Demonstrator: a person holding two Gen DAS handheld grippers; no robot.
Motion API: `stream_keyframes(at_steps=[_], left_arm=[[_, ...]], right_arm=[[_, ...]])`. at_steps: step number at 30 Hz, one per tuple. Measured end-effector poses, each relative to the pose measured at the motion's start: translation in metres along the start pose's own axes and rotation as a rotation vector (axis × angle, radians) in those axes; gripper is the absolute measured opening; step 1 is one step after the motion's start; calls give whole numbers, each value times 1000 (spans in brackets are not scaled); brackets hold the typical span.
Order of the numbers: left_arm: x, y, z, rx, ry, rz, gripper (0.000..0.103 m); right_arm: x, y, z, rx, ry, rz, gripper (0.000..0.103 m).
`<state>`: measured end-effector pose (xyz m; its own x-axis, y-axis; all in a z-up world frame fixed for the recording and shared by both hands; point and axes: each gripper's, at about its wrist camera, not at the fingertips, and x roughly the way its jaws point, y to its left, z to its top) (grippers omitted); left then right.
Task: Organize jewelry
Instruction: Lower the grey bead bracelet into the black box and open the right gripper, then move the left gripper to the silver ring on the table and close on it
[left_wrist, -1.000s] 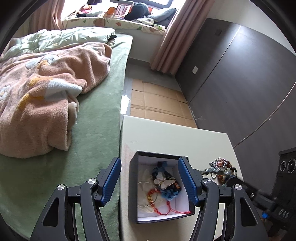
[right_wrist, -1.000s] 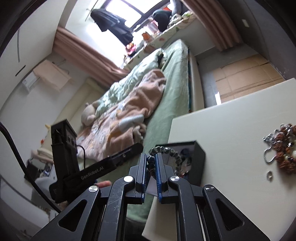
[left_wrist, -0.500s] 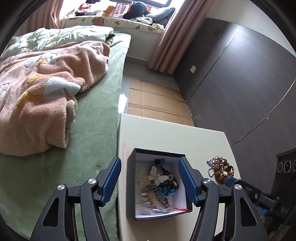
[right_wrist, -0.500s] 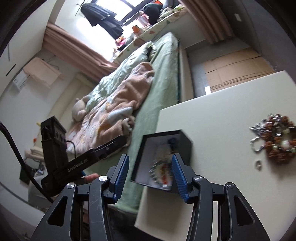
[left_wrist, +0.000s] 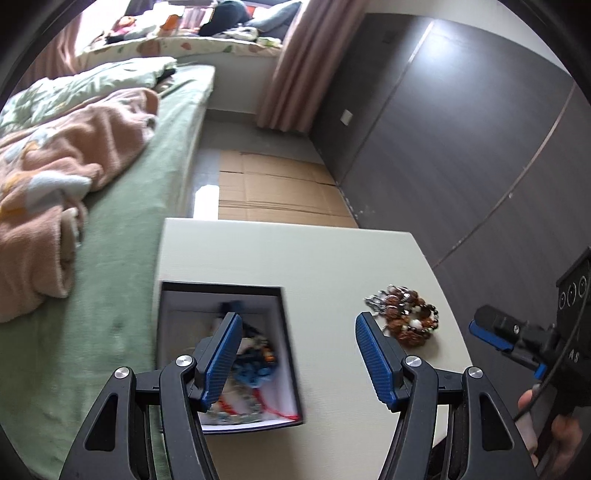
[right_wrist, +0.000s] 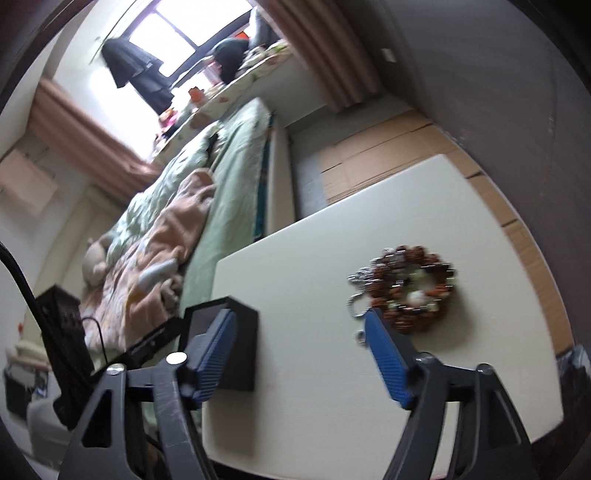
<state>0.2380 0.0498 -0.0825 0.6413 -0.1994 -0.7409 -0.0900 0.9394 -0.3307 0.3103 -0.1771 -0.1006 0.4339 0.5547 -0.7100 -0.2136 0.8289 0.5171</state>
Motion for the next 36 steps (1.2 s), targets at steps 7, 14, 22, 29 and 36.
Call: stream_keyframes(at_steps=[7,14,22,29,36], left_arm=[[17,-29,-2,48,8,-12,65],[34,-57,-9,137,31,-21,65],[62,-84,-24,217,79,-22,65],[93,-108,-45,283,147,5,64],[111,-120,-57,342,162,44,63]], right_arm=[[-9,-40,6,116,1,-59,74],[-17,-70,9,198,-11,-95,74],[-15,-93,10,276,-14,-145,74],[-25,-94,15,260,-39,-165,74],[-29,-102,17,266,-32,-160,74]])
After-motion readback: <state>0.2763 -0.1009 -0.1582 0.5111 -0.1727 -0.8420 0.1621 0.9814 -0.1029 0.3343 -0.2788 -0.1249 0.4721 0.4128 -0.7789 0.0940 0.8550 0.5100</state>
